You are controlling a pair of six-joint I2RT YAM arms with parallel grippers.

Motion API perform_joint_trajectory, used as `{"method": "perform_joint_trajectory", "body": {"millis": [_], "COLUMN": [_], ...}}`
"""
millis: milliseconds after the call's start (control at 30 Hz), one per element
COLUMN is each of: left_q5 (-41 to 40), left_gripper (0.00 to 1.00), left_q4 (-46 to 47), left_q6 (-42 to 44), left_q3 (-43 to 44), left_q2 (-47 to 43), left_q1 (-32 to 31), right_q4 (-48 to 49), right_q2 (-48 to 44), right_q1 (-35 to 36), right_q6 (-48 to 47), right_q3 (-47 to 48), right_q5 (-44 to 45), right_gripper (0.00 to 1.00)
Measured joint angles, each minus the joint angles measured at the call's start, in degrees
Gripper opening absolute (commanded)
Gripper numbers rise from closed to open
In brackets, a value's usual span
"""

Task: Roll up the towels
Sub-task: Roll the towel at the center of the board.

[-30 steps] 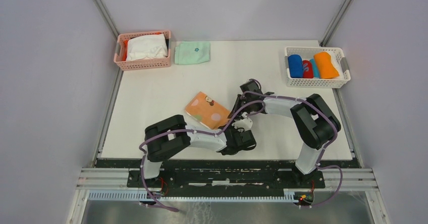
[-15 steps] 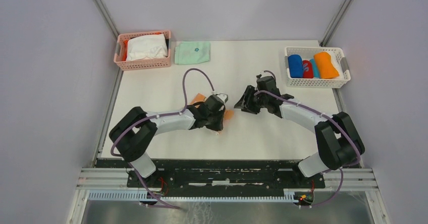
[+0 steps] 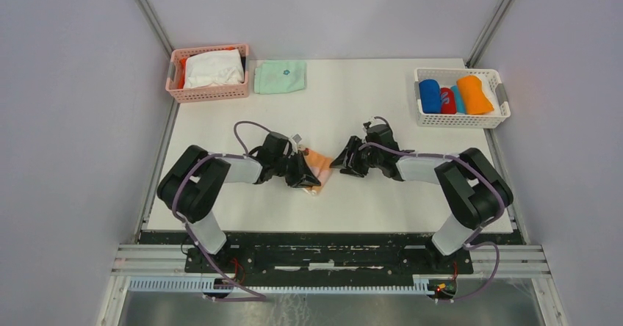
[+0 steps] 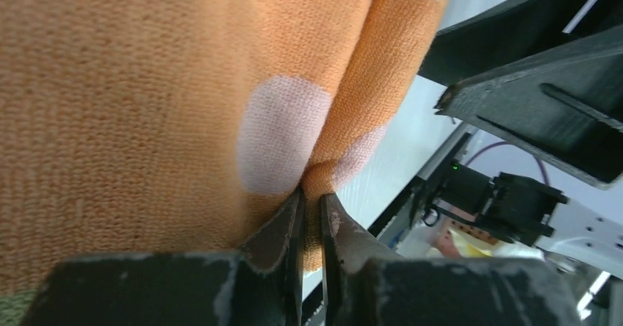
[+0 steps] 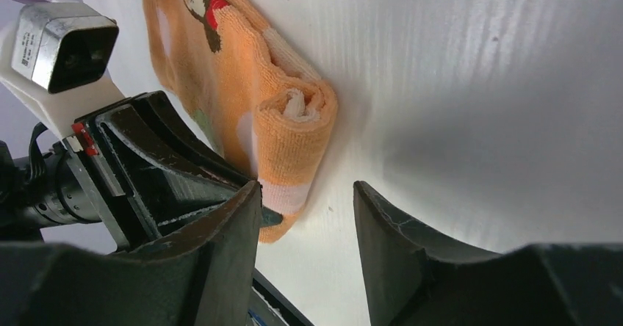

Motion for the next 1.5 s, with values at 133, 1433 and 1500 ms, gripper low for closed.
{"method": "perform_joint_trajectory", "body": {"millis": [133,1433,1500], "left_q5": [2.95,-69.85,-76.54], "left_gripper": [0.09,0.54,0.54], "left_q4": [2.60,-31.89,-32.35], "left_q6": [-3.72,11.30,14.91], "left_q3": [-1.66,19.43,22.69], "left_q2": [0.83,-6.67,-1.14], "left_q1": [2.36,-41.03,-44.37], "right_q4": [5.22,-23.23,-23.56], "right_q2": [4.09,6.36,6.36], "right_q1": [1.01,4.15,4.15], "right_q6": [2.47,4.37,4.39], "right_q3": [0.00,12.81,12.92], "right_q5": [-0.85,11.37,11.32], "right_gripper": [0.56,0.23,0.23]}}
